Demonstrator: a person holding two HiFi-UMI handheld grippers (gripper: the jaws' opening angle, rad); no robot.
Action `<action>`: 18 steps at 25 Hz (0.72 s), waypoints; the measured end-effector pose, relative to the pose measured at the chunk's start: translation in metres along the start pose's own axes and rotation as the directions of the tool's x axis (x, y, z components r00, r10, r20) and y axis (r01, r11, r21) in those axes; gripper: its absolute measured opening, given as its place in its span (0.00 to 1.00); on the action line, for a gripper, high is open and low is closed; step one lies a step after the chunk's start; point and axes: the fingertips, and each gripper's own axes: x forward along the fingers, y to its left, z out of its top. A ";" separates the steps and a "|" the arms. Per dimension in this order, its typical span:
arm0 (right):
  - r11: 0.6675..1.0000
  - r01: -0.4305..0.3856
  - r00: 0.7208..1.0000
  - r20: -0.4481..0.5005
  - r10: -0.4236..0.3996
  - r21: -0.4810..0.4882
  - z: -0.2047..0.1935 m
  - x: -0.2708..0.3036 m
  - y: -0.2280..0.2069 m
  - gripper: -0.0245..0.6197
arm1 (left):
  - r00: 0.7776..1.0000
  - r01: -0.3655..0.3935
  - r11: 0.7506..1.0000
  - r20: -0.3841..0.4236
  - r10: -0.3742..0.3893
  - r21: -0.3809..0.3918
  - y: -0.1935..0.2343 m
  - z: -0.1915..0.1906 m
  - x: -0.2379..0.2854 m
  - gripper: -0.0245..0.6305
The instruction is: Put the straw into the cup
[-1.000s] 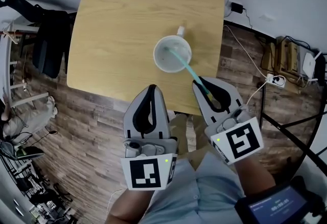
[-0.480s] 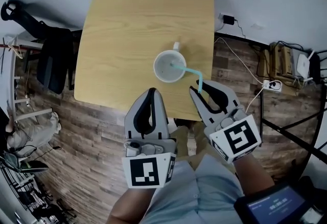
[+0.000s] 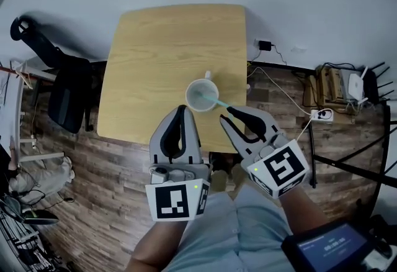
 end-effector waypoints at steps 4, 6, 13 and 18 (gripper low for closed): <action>0.999 0.013 0.998 0.066 -0.010 -0.042 0.030 -0.004 0.001 0.15 | 0.998 0.012 1.000 0.062 -0.013 0.010 -0.001 0.026 0.000 0.03; 0.998 0.028 0.993 0.113 -0.022 -0.054 0.049 -0.008 0.000 0.14 | 0.995 0.020 1.000 0.094 -0.021 0.018 -0.004 0.039 -0.002 0.03; 0.988 0.088 0.953 0.300 -0.045 -0.130 0.132 -0.019 0.002 0.06 | 0.972 0.051 0.997 0.227 -0.064 0.063 -0.016 0.092 -0.006 0.03; 0.976 0.130 0.933 0.354 -0.062 -0.174 0.154 -0.021 0.010 0.04 | 0.955 0.052 0.994 0.287 -0.076 0.091 -0.022 0.113 -0.010 0.03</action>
